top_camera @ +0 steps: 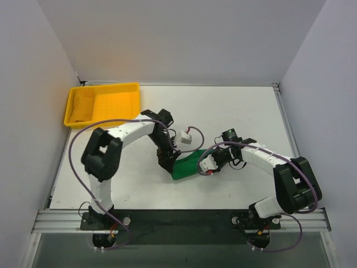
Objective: Roll the t-shirts
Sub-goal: Roll the T-shirt to the center of the board.
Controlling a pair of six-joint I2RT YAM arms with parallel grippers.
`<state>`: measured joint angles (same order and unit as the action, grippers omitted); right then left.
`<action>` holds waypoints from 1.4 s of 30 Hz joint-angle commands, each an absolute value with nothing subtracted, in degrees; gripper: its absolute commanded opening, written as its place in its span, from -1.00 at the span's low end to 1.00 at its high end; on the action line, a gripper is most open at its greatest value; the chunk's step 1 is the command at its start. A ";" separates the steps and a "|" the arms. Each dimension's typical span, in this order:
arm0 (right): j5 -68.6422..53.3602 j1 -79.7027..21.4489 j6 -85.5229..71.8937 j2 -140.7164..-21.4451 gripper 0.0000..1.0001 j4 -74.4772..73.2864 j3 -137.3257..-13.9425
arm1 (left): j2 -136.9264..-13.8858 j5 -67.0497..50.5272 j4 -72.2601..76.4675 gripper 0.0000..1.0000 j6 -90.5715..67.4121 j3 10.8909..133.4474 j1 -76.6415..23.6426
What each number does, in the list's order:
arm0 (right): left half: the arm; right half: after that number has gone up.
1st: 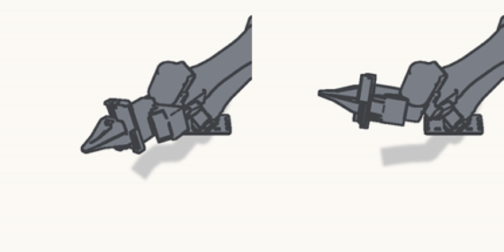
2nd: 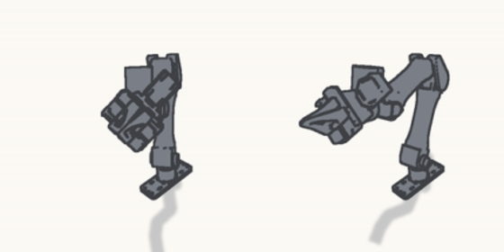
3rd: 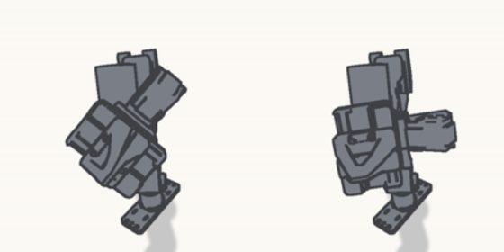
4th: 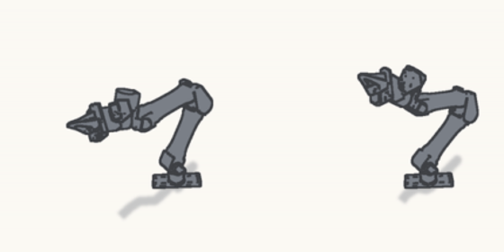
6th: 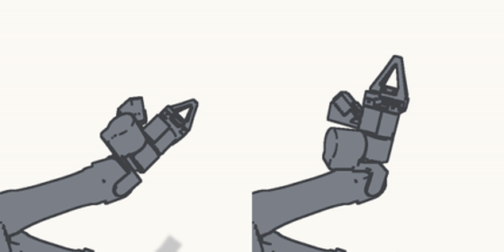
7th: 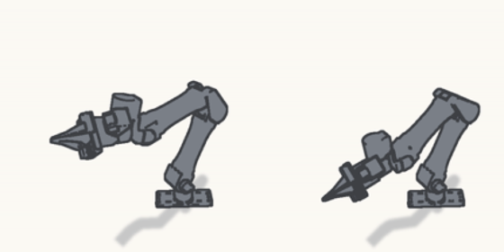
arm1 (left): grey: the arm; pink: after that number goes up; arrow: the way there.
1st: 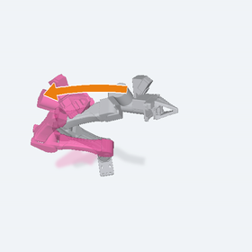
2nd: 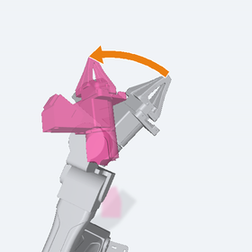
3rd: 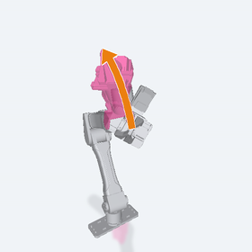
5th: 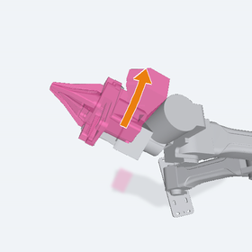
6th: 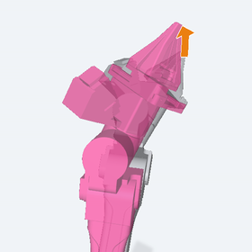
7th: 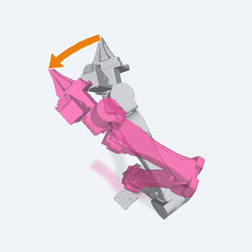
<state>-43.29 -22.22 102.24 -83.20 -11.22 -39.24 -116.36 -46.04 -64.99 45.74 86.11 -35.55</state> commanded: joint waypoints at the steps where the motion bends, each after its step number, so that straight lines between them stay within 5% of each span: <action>1: -42.46 -22.94 100.12 -81.39 -0.63 -23.02 -40.96 | -98.81 -23.85 -40.74 0.95 26.57 77.80 -34.10; 8: -40.34 -23.99 93.43 -83.06 -0.63 -23.47 -41.57 | -72.53 -2.22 -7.68 0.95 29.25 44.76 -46.19; 16: -39.11 -24.52 88.16 -83.14 -0.63 -20.83 -39.73 | -72.07 4.91 10.77 0.95 33.47 33.94 -58.70; 28: -37.36 -25.49 83.67 -83.50 -0.64 -17.84 -38.85 | -79.45 -2.72 8.19 0.92 29.63 38.67 -60.12; 37: -36.74 -25.66 81.39 -84.20 -0.64 -17.49 -40.34 | -68.03 -8.26 -3.17 0.95 23.04 41.14 -60.11; 42: -36.47 -25.66 80.51 -84.46 -0.64 -17.49 -40.69 | -74.69 -2.38 1.82 0.95 21.62 41.57 -61.88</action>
<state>-38.61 -25.19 82.63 -83.11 -14.50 -40.21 -69.67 -4.60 -1.93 24.53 39.18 -60.80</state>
